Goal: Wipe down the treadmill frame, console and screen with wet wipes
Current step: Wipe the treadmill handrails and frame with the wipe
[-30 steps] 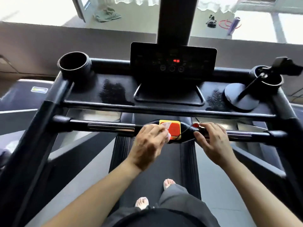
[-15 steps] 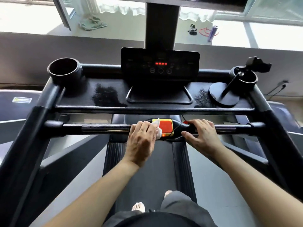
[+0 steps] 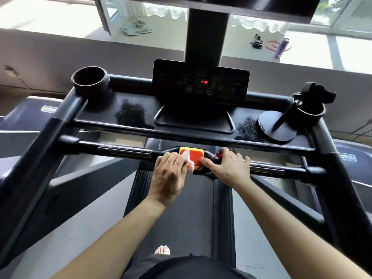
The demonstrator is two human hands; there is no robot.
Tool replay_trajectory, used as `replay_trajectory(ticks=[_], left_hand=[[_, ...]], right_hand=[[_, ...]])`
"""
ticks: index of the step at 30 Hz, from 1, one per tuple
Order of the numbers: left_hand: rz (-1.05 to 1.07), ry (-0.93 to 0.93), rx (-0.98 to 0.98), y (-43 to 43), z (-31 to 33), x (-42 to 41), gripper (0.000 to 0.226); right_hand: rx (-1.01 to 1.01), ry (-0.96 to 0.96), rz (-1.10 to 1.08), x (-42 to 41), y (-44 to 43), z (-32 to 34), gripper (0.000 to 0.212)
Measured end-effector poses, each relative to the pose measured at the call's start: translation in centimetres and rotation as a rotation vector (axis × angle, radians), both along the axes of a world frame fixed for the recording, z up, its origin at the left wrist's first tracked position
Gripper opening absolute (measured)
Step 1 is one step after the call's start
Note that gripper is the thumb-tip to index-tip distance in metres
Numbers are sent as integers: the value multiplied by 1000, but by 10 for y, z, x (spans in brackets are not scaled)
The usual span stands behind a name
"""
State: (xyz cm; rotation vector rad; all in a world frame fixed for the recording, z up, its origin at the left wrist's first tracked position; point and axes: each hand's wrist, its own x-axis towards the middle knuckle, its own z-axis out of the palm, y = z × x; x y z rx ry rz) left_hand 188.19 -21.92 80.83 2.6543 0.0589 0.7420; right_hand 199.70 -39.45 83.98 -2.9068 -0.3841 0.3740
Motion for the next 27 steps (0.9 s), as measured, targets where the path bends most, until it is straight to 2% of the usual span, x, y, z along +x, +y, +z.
replay_trajectory(ticks=[3,6,9,11,15,19,23,27], left_hand=[[47,4,-45,3,2,-10,6],[77,6,-78,6,4,-14,9],[6,-2,-31,-2,2,-5,3],[-47,4,-7,-14,3,5,8],[-117,-12,35,-46,7,25,6],[-151,-39,121,-48,11,31,9],[-214,5,189,-20,11,16,9],[-224,23,145,-34,12,26,8]], right_hand=[[40,35,81,4,-12,3,78],[101,64,152,7,-20,7,70],[127,85,161,8,-22,9,69],[131,85,161,10,-22,11,68],[135,170,150,13,-20,14,83],[146,236,189,16,-28,16,85],[285,380,127,22,-38,20,81],[437,457,39,31,-45,9,68]])
